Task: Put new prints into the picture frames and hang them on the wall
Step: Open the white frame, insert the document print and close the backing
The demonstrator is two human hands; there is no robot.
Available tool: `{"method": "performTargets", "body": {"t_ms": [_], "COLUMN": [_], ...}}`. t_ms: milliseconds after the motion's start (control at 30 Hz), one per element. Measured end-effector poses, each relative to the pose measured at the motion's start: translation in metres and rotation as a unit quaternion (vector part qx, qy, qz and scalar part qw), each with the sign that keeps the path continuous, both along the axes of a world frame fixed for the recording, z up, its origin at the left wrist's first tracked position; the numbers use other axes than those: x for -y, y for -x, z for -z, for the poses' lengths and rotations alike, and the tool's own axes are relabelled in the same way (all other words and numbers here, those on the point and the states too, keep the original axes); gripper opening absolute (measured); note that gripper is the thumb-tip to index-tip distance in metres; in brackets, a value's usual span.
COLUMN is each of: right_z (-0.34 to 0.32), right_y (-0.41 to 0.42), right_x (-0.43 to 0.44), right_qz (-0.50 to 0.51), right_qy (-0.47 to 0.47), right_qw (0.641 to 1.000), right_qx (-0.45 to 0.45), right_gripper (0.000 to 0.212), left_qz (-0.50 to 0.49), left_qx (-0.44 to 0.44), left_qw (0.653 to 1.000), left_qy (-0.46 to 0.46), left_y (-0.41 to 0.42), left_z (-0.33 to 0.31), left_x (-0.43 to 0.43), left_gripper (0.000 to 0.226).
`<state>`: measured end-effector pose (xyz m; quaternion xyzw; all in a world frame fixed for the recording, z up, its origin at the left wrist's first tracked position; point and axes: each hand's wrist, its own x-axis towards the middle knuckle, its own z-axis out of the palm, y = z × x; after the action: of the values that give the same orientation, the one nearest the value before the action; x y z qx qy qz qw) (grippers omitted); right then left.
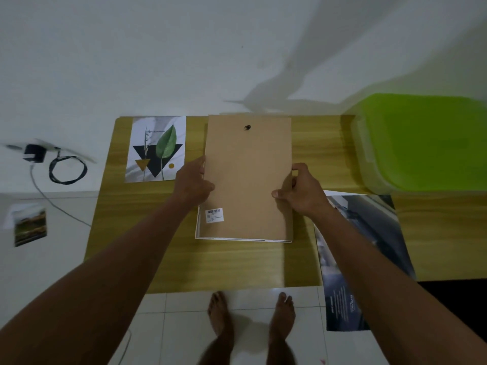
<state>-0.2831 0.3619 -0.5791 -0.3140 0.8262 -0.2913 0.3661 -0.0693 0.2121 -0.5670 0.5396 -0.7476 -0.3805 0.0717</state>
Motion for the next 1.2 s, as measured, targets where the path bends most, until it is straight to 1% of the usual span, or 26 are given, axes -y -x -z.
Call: {"method": "performTargets", "body": {"t_ms": [100,200,333,400,533,700,800,900,1067,1133,1200], "right_z": [0.003,0.004,0.003,0.002,0.002,0.001,-0.001,-0.003,-0.007,-0.008,-0.010], "right_y": [-0.002,-0.002,-0.003,-0.003,0.000,-0.002,-0.003,-0.001,0.005,0.007,0.006], "right_x": [-0.001,-0.002,-0.002,-0.002,-0.004,-0.007,-0.009,-0.006,-0.002,-0.001,0.000], "right_qz": [-0.005,-0.004,-0.002,-0.004,-0.023,-0.047,-0.073,-0.104,-0.119,-0.141,-0.172], "right_qy": [-0.004,-0.001,-0.009,-0.014,-0.036,-0.054,-0.068,-0.087,-0.098,-0.102,-0.120], "right_qw": [1.000,1.000,1.000,1.000,0.998,0.995,0.992,0.988,0.985,0.981,0.973], "right_qx": [-0.004,-0.003,-0.005,-0.010,-0.040,-0.075,-0.079,-0.079,-0.081,-0.087,-0.101], "right_gripper": [0.084,0.084,0.088,0.090,0.096,0.098,0.105,0.102,0.101,0.102,0.099], "left_qz": [0.005,0.011,0.001,-0.005,-0.011,0.006,0.008,0.010,0.025,0.035,0.039], "left_qx": [-0.001,0.003,0.022,0.028,0.038,0.056,0.054,0.056,0.069,0.068,0.067], "left_qw": [1.000,1.000,1.000,0.999,0.999,0.998,0.998,0.998,0.997,0.997,0.997], "left_qy": [0.002,0.010,0.012,0.015,0.017,0.022,0.026,0.027,0.028,0.024,0.024], "left_y": [-0.001,-0.002,0.000,0.000,0.003,0.002,0.002,0.003,0.007,0.009,0.012], "left_z": [0.000,0.003,0.008,0.011,0.012,0.013,0.013,0.013,0.011,0.011,0.012], "left_x": [-0.002,-0.002,0.000,0.000,-0.003,-0.008,-0.012,-0.017,-0.020,-0.022,-0.025], "left_gripper": [0.060,0.058,0.072,0.075,0.075,0.080,0.078,0.076,0.074,0.075,0.076]}}
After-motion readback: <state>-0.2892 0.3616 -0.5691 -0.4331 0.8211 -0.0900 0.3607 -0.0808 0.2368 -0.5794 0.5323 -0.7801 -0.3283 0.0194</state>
